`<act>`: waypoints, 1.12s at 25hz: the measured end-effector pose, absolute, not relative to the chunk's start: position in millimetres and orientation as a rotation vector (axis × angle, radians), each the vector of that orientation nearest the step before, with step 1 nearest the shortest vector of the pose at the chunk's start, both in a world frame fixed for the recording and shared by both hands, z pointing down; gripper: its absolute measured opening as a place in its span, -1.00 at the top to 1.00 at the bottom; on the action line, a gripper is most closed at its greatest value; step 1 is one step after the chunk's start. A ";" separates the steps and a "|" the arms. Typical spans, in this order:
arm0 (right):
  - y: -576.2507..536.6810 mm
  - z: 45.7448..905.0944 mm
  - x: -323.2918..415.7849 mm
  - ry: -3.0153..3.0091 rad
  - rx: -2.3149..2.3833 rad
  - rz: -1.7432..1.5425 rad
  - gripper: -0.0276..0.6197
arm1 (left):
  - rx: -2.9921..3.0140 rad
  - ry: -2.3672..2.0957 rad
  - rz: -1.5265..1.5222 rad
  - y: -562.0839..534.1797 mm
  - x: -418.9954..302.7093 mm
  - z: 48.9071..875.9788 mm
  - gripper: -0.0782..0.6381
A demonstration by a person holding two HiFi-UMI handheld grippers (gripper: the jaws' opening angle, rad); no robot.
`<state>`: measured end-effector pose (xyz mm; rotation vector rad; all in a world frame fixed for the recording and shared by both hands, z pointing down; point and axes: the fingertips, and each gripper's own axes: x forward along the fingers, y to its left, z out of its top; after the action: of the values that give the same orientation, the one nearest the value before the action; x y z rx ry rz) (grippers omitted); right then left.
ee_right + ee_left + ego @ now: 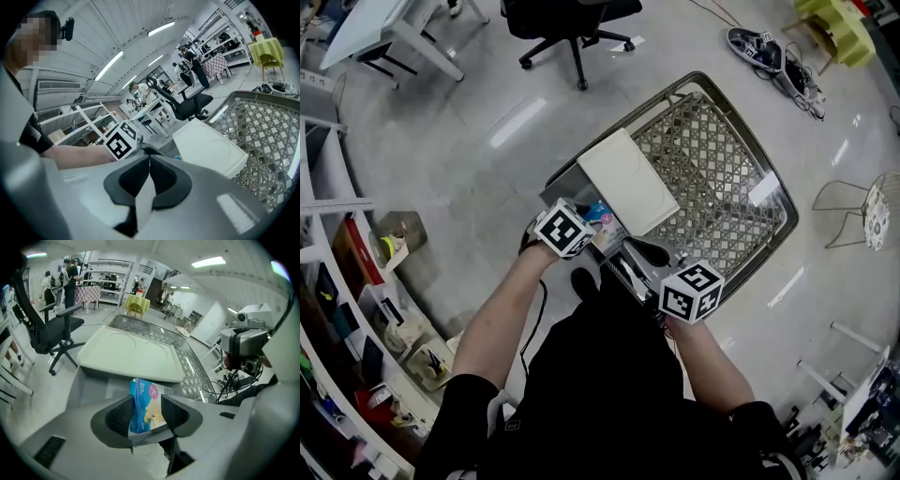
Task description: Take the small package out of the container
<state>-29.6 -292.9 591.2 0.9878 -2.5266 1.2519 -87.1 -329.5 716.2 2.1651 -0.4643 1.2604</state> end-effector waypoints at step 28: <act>-342.4 665.0 -33.5 -2.278 1.091 1.144 0.73 | 2.423 -0.498 1.167 -279.5 -70.4 687.5 0.20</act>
<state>-33.5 -342.4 665.0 1.0913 -2.2778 1.1437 -70.4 -279.5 687.5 2.4230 -0.4977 1.1666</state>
